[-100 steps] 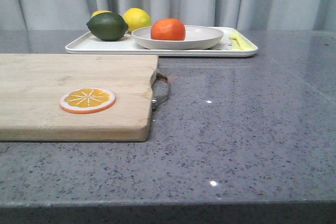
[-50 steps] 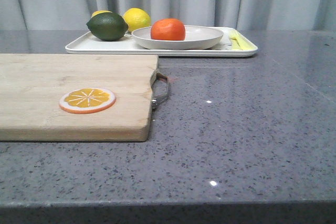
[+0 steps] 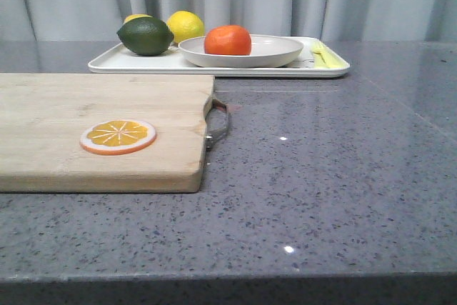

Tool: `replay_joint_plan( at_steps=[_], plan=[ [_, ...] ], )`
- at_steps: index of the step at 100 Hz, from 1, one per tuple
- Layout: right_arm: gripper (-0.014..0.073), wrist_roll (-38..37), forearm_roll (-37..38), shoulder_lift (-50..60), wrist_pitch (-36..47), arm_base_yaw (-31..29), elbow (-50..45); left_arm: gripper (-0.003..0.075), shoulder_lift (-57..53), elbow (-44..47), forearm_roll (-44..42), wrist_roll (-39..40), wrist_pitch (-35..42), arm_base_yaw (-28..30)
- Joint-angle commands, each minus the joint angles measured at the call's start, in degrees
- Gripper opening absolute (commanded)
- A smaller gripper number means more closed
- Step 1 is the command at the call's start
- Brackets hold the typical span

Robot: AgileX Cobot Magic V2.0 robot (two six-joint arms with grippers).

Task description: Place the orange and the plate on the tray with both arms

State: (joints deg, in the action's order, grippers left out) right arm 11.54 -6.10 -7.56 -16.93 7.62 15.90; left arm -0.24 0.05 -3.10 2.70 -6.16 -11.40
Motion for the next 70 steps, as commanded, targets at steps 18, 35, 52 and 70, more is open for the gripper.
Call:
replay_joint_plan(
  at_steps=[18, 35, 52, 70],
  plan=[
    [-0.0101, -17.28, 16.75, 7.87, 6.47, -0.14, -6.44, -0.0020, -1.96, 0.46, 0.04, 0.28, 4.96, 0.13],
    [-0.0101, -17.28, 16.74, 8.86, 11.32, -0.20, -12.34, -0.0020, -1.96, 0.46, 0.04, 0.28, 4.96, 0.13],
    [-0.0101, -17.28, 16.74, 8.86, 17.23, -0.20, -16.27, -0.0020, -1.96, 0.46, 0.04, 0.28, 4.96, 0.13],
    [-0.0101, -17.28, 16.79, 8.86, 17.64, -0.20, -16.26, -0.0020, -1.96, 0.46, 0.04, 0.28, 4.96, 0.13]
  ],
)
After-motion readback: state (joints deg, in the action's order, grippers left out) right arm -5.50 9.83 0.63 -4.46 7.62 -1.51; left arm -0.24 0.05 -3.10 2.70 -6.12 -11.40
